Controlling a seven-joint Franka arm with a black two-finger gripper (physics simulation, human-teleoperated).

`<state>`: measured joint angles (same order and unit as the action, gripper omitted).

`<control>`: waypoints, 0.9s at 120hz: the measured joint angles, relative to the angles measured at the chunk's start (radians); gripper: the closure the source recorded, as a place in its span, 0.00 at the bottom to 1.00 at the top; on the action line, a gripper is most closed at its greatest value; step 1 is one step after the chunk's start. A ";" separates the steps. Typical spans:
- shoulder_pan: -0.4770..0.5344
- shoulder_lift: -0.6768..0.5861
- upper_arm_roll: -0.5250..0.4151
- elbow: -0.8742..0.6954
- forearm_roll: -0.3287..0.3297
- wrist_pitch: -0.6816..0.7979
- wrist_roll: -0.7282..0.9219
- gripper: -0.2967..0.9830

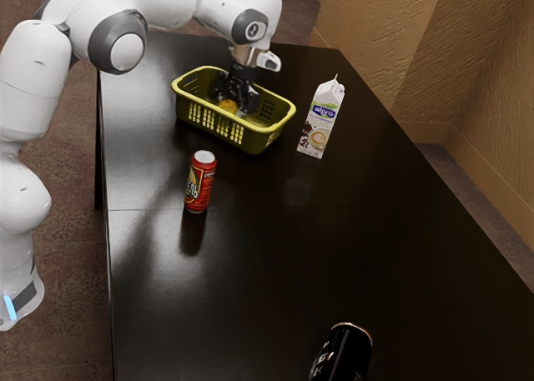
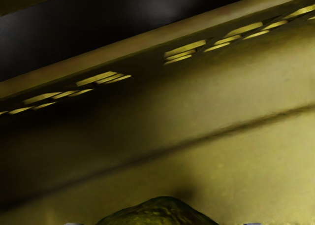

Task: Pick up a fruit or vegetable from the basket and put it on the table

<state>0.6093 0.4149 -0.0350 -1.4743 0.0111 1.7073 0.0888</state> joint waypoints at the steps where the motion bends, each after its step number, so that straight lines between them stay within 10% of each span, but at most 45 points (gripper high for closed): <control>1: 0.000 -0.001 -0.002 0.000 0.000 0.000 0.000 0.49; 34: -0.009 -0.070 -0.125 0.039 0.003 -0.061 0.013 0.49; 72: -0.137 -0.105 -0.577 0.061 0.094 -0.091 -0.046 0.49; 108: -0.206 -0.047 -0.585 0.068 0.137 -0.055 -0.145 0.32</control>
<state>0.4033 0.3677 -0.6204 -1.4067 0.1479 1.6526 -0.0560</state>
